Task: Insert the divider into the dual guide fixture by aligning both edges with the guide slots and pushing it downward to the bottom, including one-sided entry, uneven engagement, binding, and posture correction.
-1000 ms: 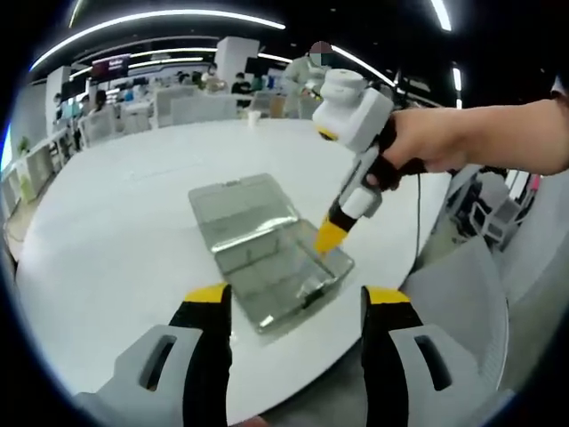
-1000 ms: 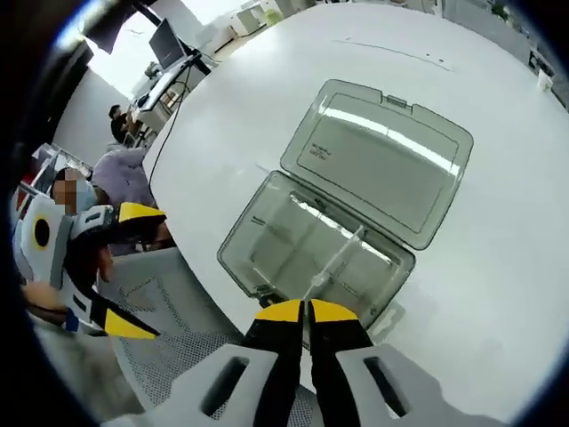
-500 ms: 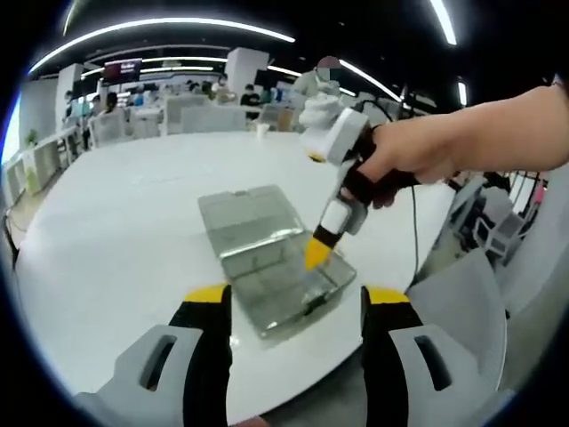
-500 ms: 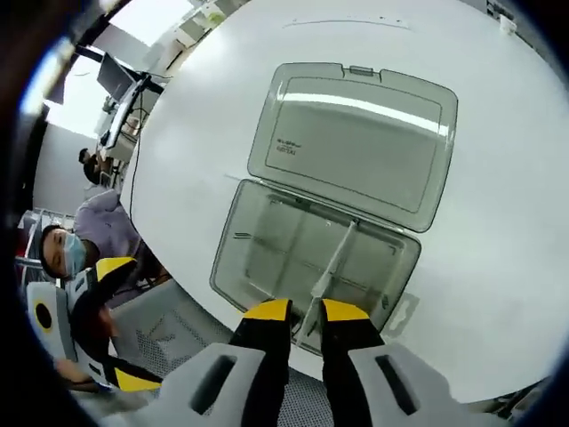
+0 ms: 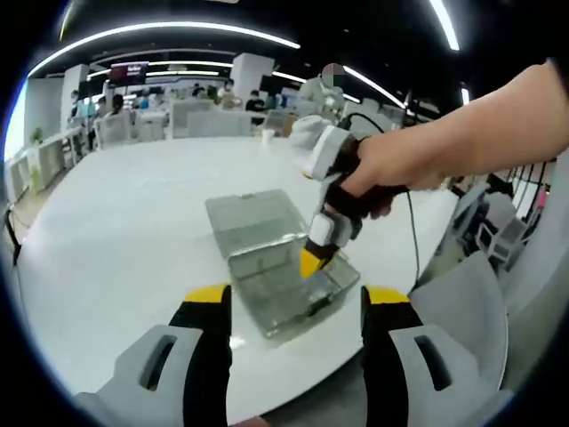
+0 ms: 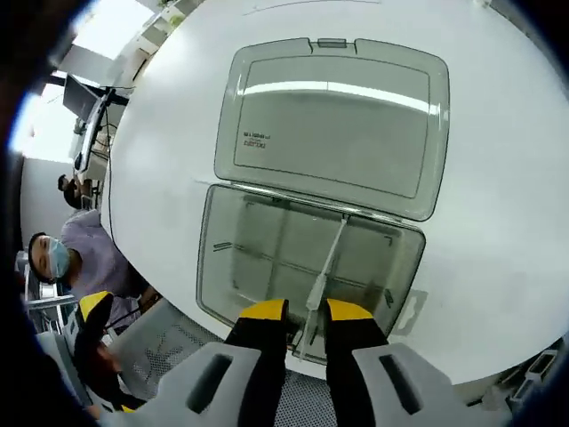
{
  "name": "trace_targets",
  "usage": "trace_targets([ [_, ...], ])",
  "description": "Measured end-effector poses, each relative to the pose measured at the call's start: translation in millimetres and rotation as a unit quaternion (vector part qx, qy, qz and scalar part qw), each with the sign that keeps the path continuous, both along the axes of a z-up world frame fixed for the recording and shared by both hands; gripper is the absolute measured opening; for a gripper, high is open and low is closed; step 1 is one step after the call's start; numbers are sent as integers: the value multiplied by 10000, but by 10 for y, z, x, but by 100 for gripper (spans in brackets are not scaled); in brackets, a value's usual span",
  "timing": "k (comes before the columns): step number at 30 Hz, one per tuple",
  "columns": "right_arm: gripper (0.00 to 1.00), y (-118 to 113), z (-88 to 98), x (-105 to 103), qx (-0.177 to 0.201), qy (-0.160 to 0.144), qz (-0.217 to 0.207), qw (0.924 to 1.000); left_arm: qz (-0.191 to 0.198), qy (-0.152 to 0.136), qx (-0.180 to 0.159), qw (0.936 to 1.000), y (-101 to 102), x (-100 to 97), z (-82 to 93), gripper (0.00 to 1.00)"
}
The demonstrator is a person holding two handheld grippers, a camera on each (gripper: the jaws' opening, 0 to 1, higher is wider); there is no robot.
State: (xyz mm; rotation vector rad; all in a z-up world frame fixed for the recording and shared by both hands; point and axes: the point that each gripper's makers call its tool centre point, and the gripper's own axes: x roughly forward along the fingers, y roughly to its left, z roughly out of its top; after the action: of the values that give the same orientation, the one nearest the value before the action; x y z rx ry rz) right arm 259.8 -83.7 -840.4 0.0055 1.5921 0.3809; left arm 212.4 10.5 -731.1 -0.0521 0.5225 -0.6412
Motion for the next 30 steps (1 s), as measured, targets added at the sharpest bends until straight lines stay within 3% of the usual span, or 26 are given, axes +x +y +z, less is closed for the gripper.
trace_targets([
  [16,1,-37,-95,-11,-355,198,-337,9986,46,-37,0,10000,32,-2,21,57],
  [30,0,-54,-73,-24,-552,34,-270,9981,54,-45,21,10000,37,-7,21,57],
])
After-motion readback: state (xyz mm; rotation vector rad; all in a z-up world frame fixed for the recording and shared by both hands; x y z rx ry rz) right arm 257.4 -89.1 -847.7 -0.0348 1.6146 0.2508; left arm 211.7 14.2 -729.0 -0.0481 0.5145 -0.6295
